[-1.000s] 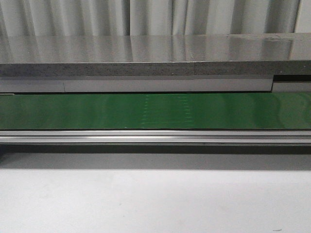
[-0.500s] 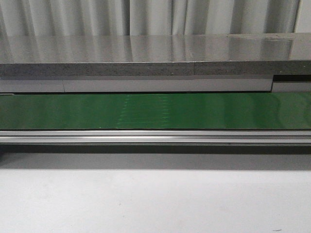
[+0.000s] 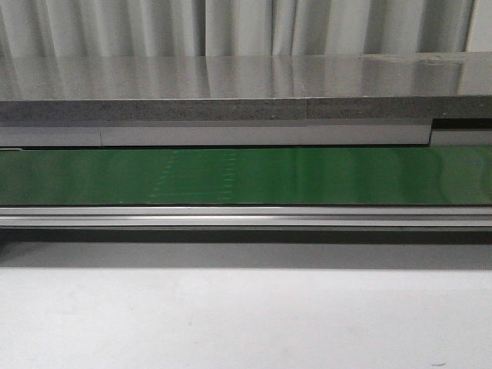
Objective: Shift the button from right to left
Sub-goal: 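Lower the button into the blue tray and open the left gripper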
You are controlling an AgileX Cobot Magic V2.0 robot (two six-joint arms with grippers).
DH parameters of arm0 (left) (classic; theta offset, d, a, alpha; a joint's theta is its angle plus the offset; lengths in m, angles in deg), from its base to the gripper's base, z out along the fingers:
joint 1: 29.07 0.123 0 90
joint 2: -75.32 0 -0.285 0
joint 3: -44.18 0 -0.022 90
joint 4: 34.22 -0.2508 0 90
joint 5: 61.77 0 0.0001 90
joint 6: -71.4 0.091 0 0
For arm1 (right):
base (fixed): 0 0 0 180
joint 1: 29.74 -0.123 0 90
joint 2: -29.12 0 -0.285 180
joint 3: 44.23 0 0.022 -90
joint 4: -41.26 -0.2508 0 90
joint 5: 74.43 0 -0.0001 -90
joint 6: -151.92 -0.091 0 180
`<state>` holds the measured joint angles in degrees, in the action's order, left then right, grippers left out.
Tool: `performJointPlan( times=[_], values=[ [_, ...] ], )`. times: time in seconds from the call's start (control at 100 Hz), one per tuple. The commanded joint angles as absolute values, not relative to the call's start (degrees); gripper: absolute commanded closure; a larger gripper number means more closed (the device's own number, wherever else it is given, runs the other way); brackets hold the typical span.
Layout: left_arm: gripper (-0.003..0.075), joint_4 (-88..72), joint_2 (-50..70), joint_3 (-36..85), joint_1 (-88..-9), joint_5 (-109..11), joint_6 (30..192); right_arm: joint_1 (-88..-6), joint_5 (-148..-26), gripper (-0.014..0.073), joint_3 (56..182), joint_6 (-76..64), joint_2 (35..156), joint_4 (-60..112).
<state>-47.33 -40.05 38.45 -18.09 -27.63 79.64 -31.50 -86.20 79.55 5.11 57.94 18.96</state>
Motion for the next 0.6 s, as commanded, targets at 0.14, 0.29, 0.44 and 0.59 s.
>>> performJointPlan(
  times=[0.14,0.29,0.44,0.59],
  values=[
    [0.0428,-46.1,-37.5,40.3,-18.0,-30.0,79.6,-31.6,-81.6,0.0652,80.9,5.4,58.3,18.2],
    [0.0255,-45.5,-37.5,40.3,-18.0,-29.9,79.6,-31.6,-81.6,0.0652,80.9,5.4,58.3,18.2],
    [0.0202,-45.5,-37.5,40.3,-18.0,-29.8,79.6,-31.6,-81.6,0.0652,80.9,5.4,58.3,18.2],
    [0.0202,-45.5,-37.2,40.6,-18.0,-29.6,79.6,-31.6,-81.6,0.0652,80.9,5.4,58.3,18.2]
  ],
)
